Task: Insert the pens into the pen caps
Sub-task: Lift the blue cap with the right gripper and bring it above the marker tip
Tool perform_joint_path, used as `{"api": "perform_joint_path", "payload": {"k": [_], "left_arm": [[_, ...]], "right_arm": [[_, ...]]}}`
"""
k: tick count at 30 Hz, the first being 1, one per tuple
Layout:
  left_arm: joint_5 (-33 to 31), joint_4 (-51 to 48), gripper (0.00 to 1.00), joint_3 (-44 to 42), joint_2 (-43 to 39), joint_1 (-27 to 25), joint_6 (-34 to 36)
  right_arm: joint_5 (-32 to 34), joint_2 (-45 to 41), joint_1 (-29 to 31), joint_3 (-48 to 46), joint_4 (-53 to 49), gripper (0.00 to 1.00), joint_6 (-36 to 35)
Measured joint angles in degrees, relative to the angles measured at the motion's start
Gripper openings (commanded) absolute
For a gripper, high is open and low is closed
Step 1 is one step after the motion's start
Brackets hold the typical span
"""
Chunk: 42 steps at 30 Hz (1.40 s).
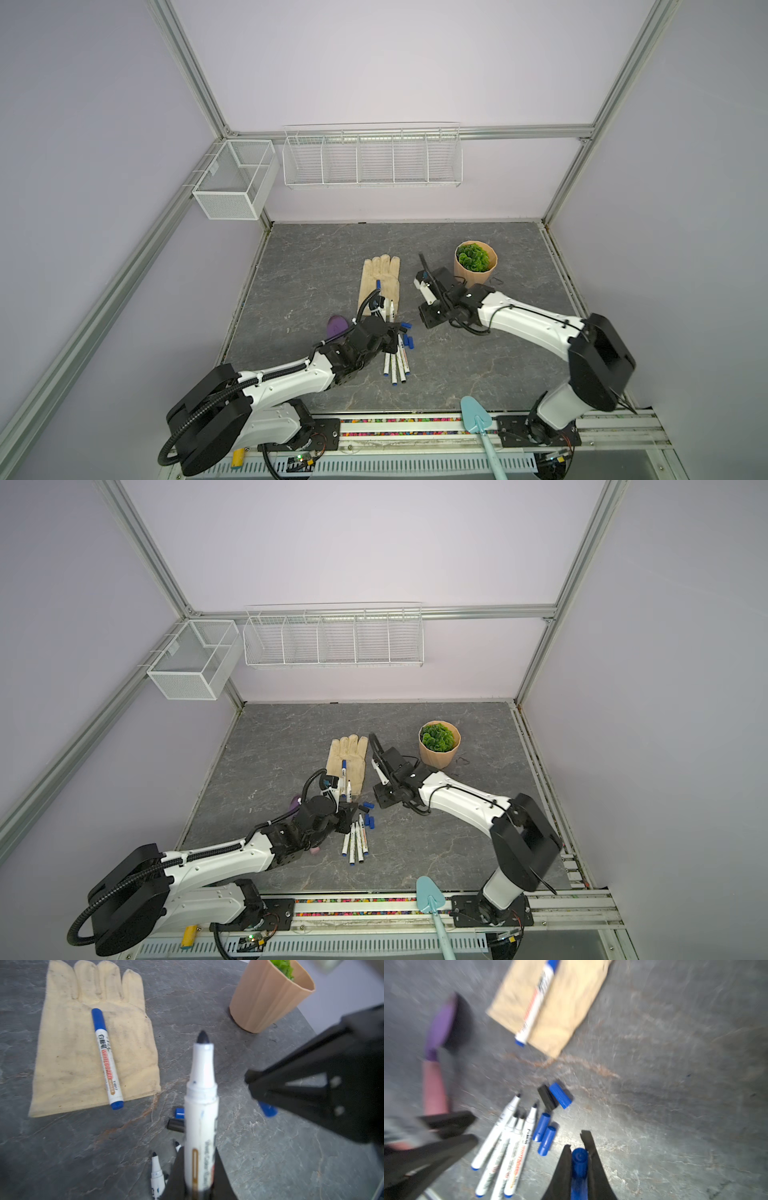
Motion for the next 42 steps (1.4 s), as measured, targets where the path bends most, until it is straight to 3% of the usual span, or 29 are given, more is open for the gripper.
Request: {"api": "perform_joint_path", "payload": {"k": [6, 16, 42], "left_arm": [[5.4, 4.3, 0.00, -1.7, -0.6, 0.0, 2.8], [9.4, 6.9, 0.00, -1.8, -0.5, -1.0, 5.6], [10.2, 6.9, 0.00, -1.5, 0.1, -2.2, 7.3]], "right_arm": [[-8.0, -9.2, -4.3, -4.6, 11.3, 0.08, 4.9], [-15.6, -9.5, -4.5, -5.6, 19.3, 0.09, 8.5], [-15.6, -3.2, -0.2, -3.3, 19.9, 0.08, 7.8]]}}
